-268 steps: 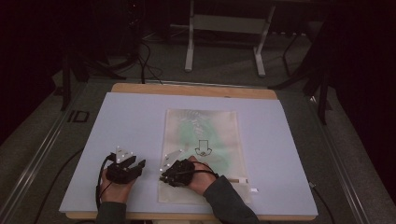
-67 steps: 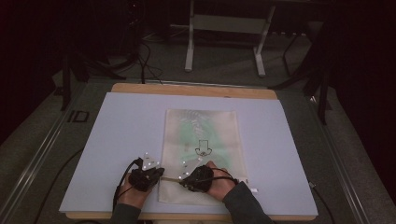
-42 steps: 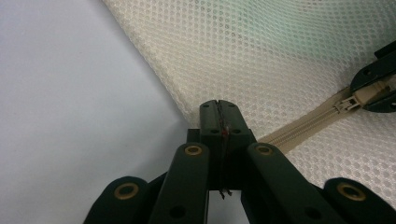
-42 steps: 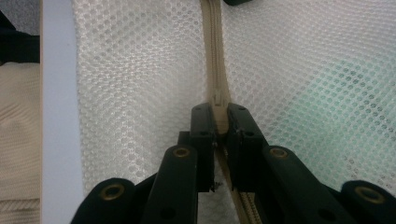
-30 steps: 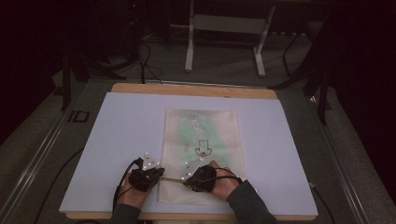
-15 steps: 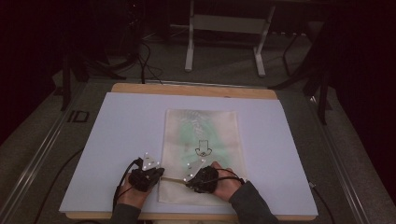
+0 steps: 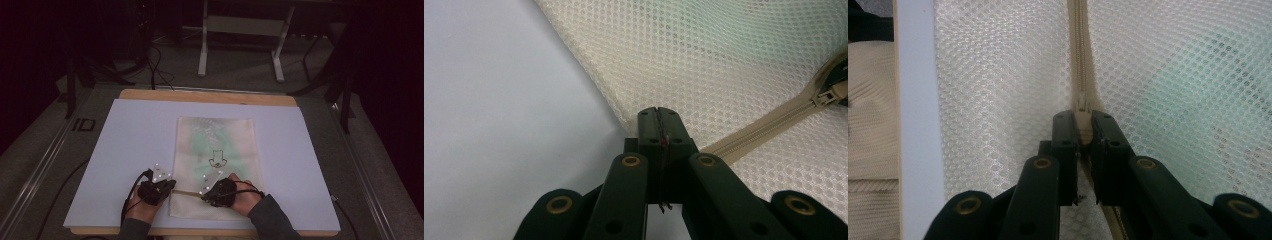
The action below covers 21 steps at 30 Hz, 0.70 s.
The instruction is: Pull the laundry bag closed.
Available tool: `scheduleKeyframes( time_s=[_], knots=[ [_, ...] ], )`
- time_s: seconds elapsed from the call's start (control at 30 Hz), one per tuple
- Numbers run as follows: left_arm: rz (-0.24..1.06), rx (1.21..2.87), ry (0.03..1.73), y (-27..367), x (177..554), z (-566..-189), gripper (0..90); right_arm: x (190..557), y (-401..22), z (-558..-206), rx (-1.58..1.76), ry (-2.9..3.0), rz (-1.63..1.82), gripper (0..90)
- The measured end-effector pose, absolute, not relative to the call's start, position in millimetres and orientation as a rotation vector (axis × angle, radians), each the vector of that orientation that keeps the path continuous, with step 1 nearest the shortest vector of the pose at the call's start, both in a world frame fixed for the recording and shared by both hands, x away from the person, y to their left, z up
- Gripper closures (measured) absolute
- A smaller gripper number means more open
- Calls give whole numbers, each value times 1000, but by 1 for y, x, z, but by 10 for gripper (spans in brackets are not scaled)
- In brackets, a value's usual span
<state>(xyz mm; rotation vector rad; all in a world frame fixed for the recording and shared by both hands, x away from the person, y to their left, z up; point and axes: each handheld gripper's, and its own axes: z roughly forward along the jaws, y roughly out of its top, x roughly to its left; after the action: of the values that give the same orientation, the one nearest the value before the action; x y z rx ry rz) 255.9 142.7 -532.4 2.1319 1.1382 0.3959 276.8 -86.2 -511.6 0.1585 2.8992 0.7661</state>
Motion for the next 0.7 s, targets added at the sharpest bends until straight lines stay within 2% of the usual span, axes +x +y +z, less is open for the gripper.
scheduleKeyframes(
  time_s=[0.7],
  knots=[
    [399,2130,1141,142,256,-532,893,276,-103,-510,187,2897,744,822]
  ],
)
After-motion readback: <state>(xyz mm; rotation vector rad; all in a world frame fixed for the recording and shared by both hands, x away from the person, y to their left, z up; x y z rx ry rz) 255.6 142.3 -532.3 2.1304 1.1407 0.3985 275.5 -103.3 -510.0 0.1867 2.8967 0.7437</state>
